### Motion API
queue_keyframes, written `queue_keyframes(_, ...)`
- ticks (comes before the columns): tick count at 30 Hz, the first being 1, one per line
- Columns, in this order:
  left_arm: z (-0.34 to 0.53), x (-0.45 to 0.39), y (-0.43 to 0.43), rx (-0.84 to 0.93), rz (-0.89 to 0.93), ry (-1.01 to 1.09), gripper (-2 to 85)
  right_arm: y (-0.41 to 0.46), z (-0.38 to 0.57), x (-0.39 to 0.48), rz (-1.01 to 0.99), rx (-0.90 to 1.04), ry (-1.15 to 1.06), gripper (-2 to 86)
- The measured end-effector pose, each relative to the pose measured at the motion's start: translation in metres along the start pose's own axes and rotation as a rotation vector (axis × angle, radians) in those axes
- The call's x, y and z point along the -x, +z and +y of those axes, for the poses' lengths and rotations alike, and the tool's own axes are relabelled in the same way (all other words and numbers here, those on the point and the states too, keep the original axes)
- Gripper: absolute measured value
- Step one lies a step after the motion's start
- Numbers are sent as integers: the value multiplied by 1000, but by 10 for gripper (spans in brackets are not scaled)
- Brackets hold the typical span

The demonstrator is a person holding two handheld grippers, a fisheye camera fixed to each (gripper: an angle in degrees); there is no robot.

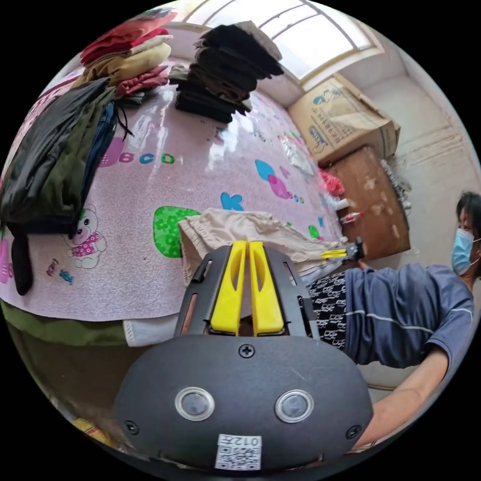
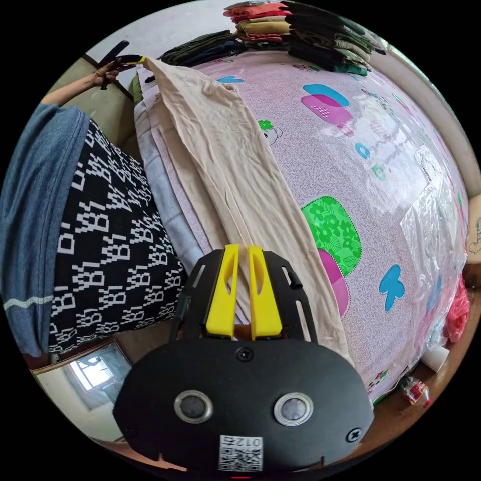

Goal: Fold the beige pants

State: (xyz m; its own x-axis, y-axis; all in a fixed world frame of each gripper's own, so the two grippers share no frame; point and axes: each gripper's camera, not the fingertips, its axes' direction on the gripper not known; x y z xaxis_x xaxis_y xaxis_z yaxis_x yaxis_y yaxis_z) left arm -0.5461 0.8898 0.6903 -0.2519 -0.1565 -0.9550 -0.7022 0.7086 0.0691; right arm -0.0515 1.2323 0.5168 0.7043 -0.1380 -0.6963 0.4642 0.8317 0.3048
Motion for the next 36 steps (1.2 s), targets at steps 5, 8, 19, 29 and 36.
queue_keyframes(5, 7, 23, 6, -47, 189, -90, 44, 6, -6, 4, -21, 28, -23, 13)
queue_keyframes(8, 9, 31, 19, 19, 187, -137, 63, 8, -10, 7, -40, 39, -31, 9)
queue_keyframes(19, 12, 3, 45, 109, -21, -88, 39, 7, -8, 43, -136, 77, -120, 7)
queue_keyframes(29, -1, -143, 226, 552, -369, 613, 7, -3, -5, 65, -104, 52, -107, 22)
queue_keyframes(36, -5, -200, 305, 522, -384, 847, 3, -11, -66, 67, -169, -181, 5, 19)
